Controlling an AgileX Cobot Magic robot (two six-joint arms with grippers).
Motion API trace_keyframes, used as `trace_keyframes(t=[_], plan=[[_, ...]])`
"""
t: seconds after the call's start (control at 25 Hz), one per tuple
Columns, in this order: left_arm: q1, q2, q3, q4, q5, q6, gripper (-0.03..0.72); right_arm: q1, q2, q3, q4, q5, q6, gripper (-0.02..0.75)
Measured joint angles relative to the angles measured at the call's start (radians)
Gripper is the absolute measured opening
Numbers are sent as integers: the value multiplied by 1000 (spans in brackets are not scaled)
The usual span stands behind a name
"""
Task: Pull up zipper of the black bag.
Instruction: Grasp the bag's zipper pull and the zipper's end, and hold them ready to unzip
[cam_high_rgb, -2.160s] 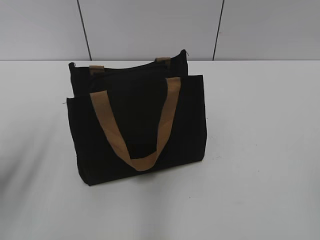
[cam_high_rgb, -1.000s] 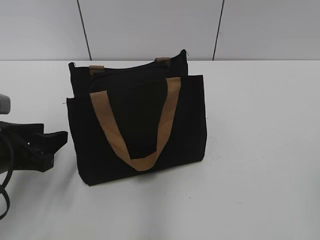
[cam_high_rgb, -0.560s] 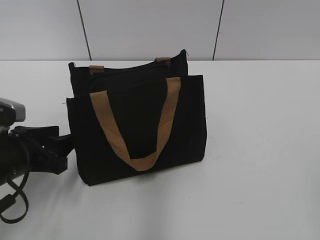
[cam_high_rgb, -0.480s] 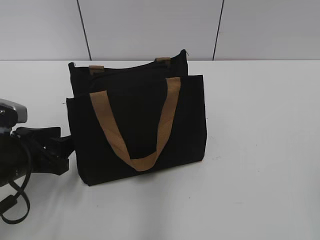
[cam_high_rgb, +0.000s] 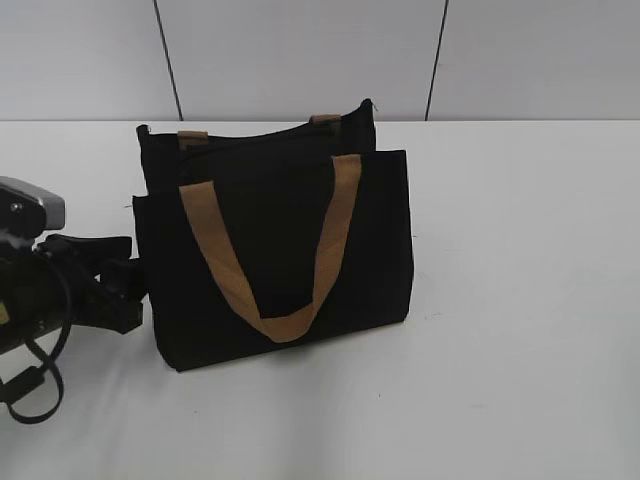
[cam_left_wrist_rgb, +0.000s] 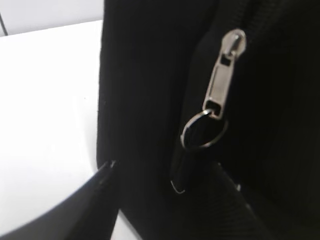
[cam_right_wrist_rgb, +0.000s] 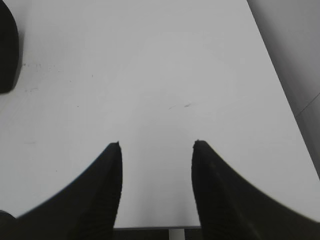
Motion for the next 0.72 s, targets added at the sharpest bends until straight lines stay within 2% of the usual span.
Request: trace_keyframes(t=[0.24,0.72], plan=[[5,58,-43,86,5,-26,402,0,0,0,0,0,0,361],[6,135,-69,83,-61,-29,356,-1,0,0,0,0,0,361]])
